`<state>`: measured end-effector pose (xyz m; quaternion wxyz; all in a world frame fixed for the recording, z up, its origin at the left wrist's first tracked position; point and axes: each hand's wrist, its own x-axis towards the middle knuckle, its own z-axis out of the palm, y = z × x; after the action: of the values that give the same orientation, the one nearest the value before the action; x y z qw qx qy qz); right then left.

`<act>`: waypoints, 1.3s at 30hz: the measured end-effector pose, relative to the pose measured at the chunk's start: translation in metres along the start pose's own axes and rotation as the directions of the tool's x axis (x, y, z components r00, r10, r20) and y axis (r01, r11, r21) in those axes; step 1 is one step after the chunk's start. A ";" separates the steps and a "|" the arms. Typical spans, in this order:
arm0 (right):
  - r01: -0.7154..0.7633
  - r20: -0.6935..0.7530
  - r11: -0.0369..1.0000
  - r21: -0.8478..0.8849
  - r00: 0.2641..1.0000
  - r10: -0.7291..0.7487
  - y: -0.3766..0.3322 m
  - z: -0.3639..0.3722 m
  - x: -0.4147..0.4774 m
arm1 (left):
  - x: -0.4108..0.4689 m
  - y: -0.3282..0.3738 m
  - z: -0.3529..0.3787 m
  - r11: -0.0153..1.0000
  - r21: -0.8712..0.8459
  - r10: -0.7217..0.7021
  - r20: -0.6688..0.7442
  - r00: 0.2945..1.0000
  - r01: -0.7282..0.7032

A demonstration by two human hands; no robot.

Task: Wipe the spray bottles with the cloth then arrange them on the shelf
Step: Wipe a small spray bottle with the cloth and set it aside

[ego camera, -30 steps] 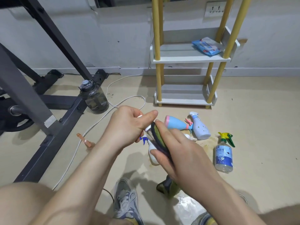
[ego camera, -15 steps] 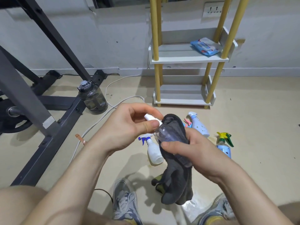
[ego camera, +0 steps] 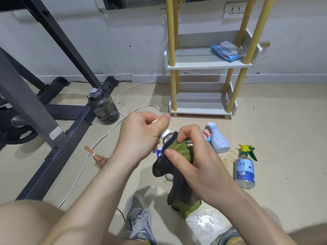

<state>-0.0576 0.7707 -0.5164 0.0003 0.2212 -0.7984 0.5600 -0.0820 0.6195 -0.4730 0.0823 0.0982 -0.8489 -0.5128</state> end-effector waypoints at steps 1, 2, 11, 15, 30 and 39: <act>-0.037 0.006 0.999 -0.004 0.999 0.037 0.000 -0.001 0.001 | -0.002 0.002 0.000 0.999 0.011 0.049 0.035 0.998 -0.049; -0.074 0.023 0.997 0.003 0.997 0.074 -0.002 -0.002 0.003 | -0.004 0.004 -0.001 0.995 0.032 0.093 0.086 0.992 -0.096; -0.347 0.386 0.920 0.182 0.886 0.258 -0.005 -0.026 0.012 | -0.013 0.015 -0.013 0.975 0.018 0.185 0.476 0.859 -0.220; -0.119 0.111 0.939 -0.322 0.981 0.162 -0.005 -0.015 0.006 | -0.009 0.017 -0.017 0.914 0.270 0.168 0.430 0.887 -0.304; -0.222 0.288 0.949 -0.225 0.915 0.283 0.002 -0.032 0.009 | -0.009 0.014 -0.019 0.956 0.118 0.204 0.395 0.896 -0.270; 0.055 0.229 0.874 -0.483 0.971 0.065 0.010 -0.020 0.003 | -0.008 0.009 -0.014 0.900 0.303 0.148 0.467 0.872 -0.315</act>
<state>-0.0686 0.7906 -0.5168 -0.0413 0.2773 -0.9081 0.3111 -0.0717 0.6135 -0.4592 -0.0663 -0.1085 -0.9322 -0.3388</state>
